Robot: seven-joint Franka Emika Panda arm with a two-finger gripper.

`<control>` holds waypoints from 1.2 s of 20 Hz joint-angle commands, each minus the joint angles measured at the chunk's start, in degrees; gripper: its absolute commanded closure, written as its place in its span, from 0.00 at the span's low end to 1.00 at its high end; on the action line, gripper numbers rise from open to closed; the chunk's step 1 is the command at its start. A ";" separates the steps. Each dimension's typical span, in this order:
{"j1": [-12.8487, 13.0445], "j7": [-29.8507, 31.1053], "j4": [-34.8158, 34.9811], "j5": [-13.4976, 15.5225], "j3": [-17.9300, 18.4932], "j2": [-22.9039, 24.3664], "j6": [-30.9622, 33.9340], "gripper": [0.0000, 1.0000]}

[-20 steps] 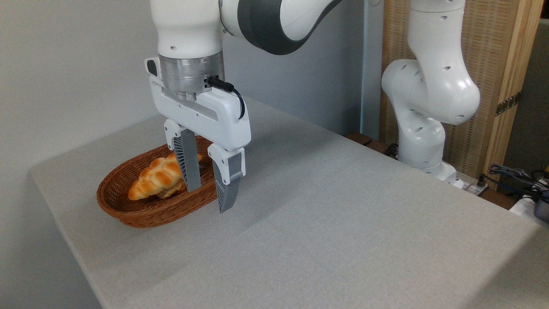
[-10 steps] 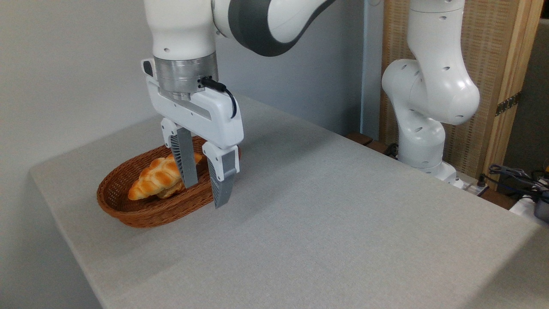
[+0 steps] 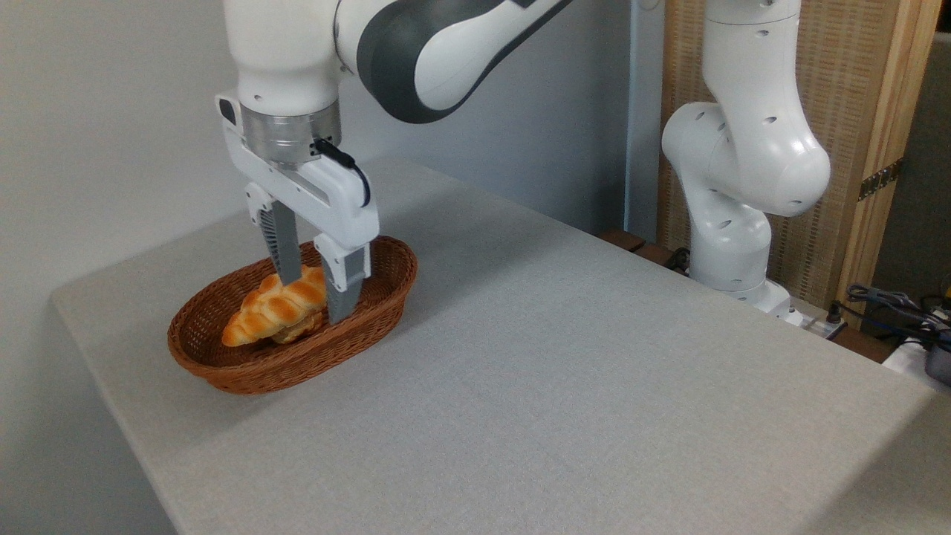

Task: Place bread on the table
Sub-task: 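Lower the open gripper into the basket around the braided roll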

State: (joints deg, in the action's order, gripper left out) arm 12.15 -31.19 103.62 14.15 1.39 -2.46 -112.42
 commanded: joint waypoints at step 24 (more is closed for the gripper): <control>1.12 2.36 0.97 -1.48 -10.00 -7.81 -11.24 0.00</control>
State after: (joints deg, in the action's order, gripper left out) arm 13.05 -30.02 104.35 15.29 -8.50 -9.32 -122.30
